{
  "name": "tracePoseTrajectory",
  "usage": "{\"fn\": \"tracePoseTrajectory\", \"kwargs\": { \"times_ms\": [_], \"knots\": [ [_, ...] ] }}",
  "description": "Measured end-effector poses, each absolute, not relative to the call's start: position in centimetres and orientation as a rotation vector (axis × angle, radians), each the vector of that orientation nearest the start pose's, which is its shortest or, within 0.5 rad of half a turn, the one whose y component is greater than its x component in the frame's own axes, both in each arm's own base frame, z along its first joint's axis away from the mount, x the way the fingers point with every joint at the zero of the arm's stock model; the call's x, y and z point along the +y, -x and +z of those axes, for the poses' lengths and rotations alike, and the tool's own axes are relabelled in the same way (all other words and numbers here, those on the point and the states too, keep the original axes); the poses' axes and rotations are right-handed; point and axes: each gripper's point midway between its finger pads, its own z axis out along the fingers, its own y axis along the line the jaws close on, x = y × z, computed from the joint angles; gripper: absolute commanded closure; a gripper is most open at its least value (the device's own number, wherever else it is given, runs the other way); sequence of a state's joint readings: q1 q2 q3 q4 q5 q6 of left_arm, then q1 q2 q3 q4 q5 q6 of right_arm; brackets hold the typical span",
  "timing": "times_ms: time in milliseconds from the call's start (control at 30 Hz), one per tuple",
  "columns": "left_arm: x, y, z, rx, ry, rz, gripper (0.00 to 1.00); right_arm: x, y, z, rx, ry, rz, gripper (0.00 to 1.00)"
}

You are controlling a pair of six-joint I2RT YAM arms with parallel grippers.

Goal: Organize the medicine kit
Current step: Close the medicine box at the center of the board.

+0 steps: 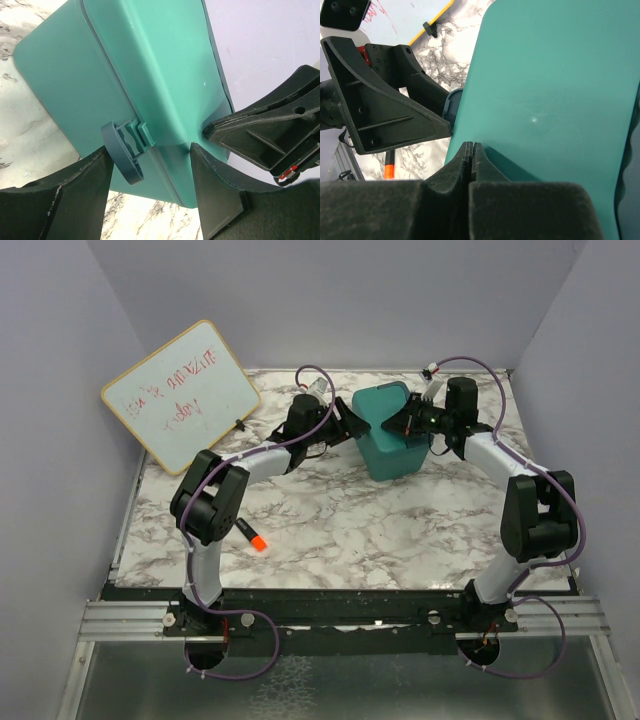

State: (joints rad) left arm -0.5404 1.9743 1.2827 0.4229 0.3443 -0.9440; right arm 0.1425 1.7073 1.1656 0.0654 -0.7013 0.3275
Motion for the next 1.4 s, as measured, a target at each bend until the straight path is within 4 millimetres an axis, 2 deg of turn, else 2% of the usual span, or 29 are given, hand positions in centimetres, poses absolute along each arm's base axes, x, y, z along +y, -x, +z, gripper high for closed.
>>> {"fn": "tracePoseTrajectory", "kwargs": {
  "times_ms": [333,1067,1233,1400],
  "knots": [
    [-36.7,-43.5,16.6,2.043,0.137,-1.259,0.41,18.7,-43.4,17.4,2.054,0.266,1.006,1.0],
    [-36.8,-43.2,17.1,2.033,0.104,-1.216,0.39,18.7,-43.3,17.4,2.053,0.273,1.009,1.0],
    [-36.9,-42.9,18.3,2.012,0.091,-1.219,0.39,18.8,-43.3,17.3,2.053,0.274,1.01,1.0],
    [-38.1,-42.1,20.3,1.967,0.051,-1.255,0.39,18.8,-43.3,17.3,2.053,0.274,1.011,1.0]
  ]
}}
